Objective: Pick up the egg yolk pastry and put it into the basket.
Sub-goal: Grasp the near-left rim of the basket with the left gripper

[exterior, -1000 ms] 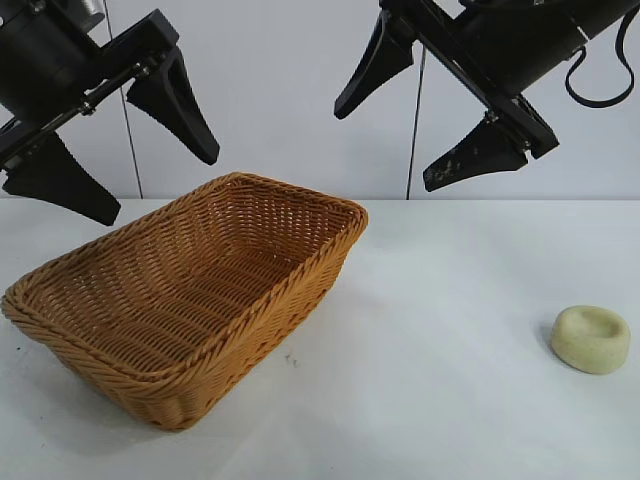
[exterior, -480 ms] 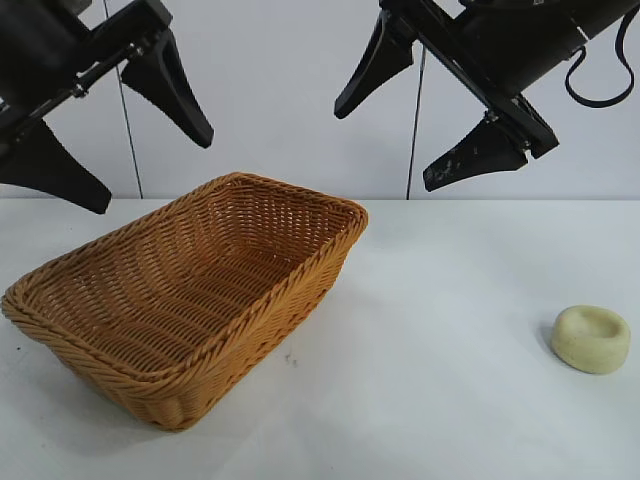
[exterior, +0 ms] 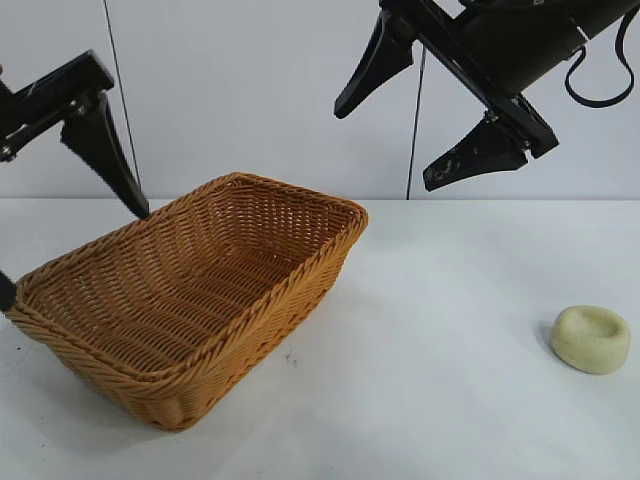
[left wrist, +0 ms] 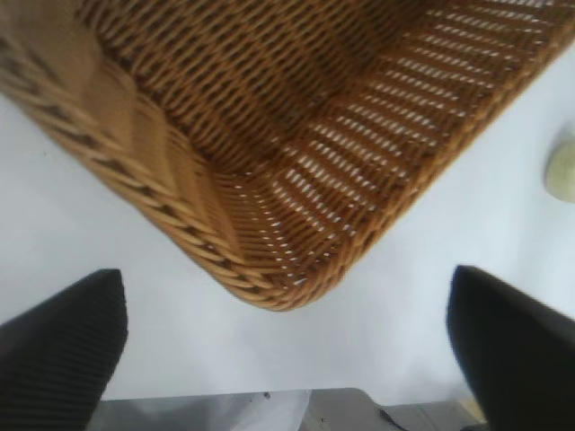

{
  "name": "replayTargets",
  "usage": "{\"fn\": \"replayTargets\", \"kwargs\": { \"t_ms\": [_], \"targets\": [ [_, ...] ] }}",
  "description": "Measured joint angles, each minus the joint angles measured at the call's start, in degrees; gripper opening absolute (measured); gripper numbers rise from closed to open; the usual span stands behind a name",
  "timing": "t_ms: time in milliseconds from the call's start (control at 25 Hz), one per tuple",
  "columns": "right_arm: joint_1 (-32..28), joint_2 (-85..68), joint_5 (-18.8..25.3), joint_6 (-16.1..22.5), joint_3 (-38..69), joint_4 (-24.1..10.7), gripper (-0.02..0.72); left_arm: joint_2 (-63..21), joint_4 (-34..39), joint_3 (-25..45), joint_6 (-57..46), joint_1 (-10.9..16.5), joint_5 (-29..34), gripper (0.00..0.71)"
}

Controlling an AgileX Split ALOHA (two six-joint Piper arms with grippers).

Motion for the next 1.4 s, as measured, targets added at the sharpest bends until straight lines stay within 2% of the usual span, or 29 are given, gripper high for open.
{"fn": "replayTargets", "kwargs": {
  "t_ms": [320,520,840,920,1160,1280,1400],
  "targets": [
    [0.0,0.0,-0.9,0.0,0.0,0.0,0.696,0.0,2.9,4.3,-11.8,0.0,-5.9,0.692],
    [0.0,0.0,-1.0,0.0,0.0,0.0,0.696,0.0,2.9,5.0,-12.7,0.0,-9.6,0.692],
    [0.0,0.0,-1.3,0.0,0.0,0.0,0.696,2.1,2.9,5.3,-13.8,-0.1,-12.0,0.692],
    [0.0,0.0,-1.3,0.0,0.0,0.0,0.696,4.4,3.3,5.3,-13.9,-1.3,-12.9,0.692],
    [0.0,0.0,-1.5,0.0,0.0,0.0,0.696,13.0,3.7,5.5,-15.3,-8.4,-21.4,0.692],
    [0.0,0.0,-1.1,0.0,0.0,0.0,0.696,16.1,4.1,5.5,-16.5,-8.9,-23.2,0.692],
    [0.0,0.0,-1.0,0.0,0.0,0.0,0.696,16.9,4.3,5.5,-16.9,-8.0,-23.7,0.692]
  ]
}}
